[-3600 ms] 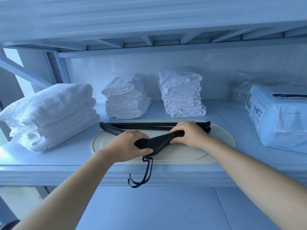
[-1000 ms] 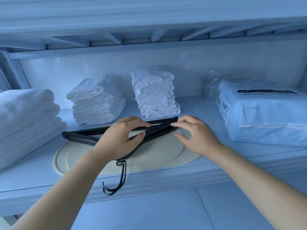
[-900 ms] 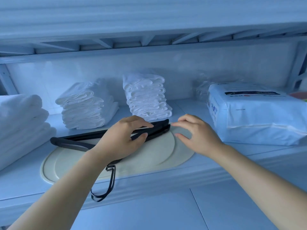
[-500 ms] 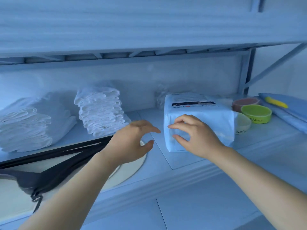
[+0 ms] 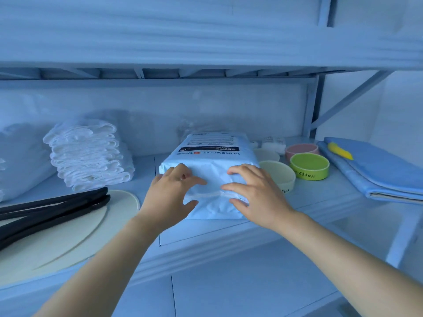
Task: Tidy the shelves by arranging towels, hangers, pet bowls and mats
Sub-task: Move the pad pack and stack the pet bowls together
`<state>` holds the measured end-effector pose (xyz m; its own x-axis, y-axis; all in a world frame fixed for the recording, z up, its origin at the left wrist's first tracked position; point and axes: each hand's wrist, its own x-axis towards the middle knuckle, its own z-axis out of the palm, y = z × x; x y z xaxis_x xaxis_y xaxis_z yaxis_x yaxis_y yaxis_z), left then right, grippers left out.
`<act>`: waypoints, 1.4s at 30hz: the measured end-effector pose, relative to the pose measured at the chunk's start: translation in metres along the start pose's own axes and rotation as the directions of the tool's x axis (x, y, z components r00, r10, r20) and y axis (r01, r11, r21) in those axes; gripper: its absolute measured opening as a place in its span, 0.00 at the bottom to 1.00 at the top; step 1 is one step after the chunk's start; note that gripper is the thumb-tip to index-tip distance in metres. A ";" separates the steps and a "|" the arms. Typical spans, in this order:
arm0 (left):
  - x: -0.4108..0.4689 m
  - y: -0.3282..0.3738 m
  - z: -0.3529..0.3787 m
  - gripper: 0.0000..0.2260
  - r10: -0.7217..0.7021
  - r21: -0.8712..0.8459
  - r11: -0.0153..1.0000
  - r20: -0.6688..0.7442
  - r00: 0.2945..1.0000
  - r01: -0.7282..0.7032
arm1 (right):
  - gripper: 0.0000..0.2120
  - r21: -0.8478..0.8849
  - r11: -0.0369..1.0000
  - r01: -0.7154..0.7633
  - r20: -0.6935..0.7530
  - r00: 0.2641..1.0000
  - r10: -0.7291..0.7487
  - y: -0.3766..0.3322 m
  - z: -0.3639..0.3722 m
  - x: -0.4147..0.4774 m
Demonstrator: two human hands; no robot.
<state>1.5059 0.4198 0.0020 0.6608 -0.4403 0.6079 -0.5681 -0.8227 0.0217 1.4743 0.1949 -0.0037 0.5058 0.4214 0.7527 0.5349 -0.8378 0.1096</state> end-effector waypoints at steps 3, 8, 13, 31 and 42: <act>-0.004 0.009 0.008 0.21 -0.007 0.062 0.998 -0.015 1.000 0.008 | 0.16 0.014 0.998 0.062 0.007 0.998 -0.063 0.008 0.006 -0.007; -0.016 0.005 0.011 0.22 -0.047 0.109 0.993 0.029 0.998 0.043 | 0.17 0.040 0.989 0.139 -0.007 0.990 -0.139 0.023 0.009 -0.012; -0.014 0.006 0.011 0.17 -0.132 0.064 0.990 0.053 0.990 0.128 | 0.17 0.058 0.981 0.183 -0.049 0.982 -0.180 0.029 0.012 -0.010; -0.019 0.026 0.006 0.03 -0.315 -0.125 0.944 -0.049 0.948 0.307 | 0.24 0.109 0.987 0.117 -0.026 0.993 -0.115 0.027 0.007 -0.020; -0.060 0.055 -0.029 0.05 -0.201 -0.023 0.979 -0.044 0.979 0.201 | 0.22 0.064 0.998 -0.016 -0.053 0.998 0.019 -0.012 -0.018 -0.041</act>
<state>1.4203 0.4112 -0.0105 0.7392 -0.2491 0.6257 -0.4353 -0.8857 0.1616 1.4350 0.1812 -0.0238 0.4797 0.3861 0.7879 0.5686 -0.8207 0.0560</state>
